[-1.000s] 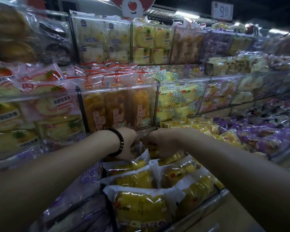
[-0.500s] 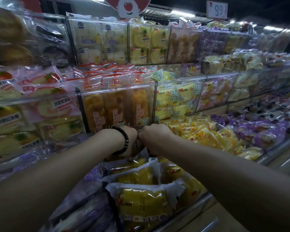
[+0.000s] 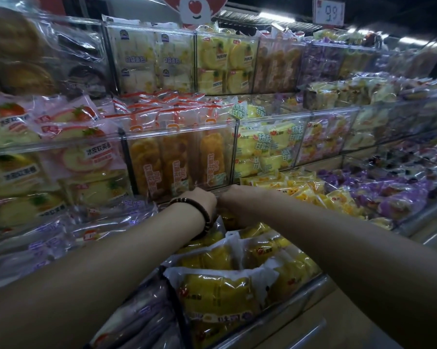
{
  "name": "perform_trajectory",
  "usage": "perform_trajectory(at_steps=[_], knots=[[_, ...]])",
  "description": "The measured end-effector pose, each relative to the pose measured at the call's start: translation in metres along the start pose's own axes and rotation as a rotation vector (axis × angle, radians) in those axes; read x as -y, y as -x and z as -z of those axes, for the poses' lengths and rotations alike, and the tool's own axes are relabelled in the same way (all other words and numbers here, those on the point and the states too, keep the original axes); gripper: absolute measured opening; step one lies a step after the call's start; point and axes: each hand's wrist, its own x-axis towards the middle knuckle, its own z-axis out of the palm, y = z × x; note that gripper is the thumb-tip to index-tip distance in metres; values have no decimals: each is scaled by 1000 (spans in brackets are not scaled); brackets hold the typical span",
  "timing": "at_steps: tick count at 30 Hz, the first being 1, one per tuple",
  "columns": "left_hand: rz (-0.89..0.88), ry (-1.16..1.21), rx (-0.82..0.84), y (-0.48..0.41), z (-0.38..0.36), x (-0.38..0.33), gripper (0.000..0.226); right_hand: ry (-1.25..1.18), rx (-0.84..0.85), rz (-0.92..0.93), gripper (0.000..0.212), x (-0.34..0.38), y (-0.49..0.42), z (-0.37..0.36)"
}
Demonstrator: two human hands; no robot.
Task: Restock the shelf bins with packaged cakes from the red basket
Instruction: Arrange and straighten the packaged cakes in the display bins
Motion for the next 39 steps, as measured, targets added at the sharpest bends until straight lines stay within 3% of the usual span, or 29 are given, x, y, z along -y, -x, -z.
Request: perform_trajectory(at_steps=[4,8,11,15,17,19,23,25,30,36,39], knots=[[29,46,-42,11,5,13,37,-233,-30,-138,48,-16,21,20],[-41,83,-166,29,20,24,25,-324,-43,-58,33,-31,54,43],[-145,108,-37,40,27,20,28,-321,108,-31,47,-24,63,46],[-192,20,146,46,24,13,47,-205,250,9,58,-9,59,35],[-194,40,206,45,23,13,41,-154,234,29,49,-7,55,30],[-191,28,196,45,22,13,15,-144,214,19,40,-7,53,27],[-167,-35,126,47,16,7,25,-128,202,35,39,-3,57,23],[-152,-93,119,46,16,2,8,-111,191,14,48,-2,58,21],[-91,-168,117,46,19,-6,29,-139,108,-62,54,-2,58,16],[-58,-209,98,46,17,-2,36,-166,59,-187,61,-3,49,13],[-54,-258,131,49,19,-6,37,-125,45,-206,51,6,45,16]])
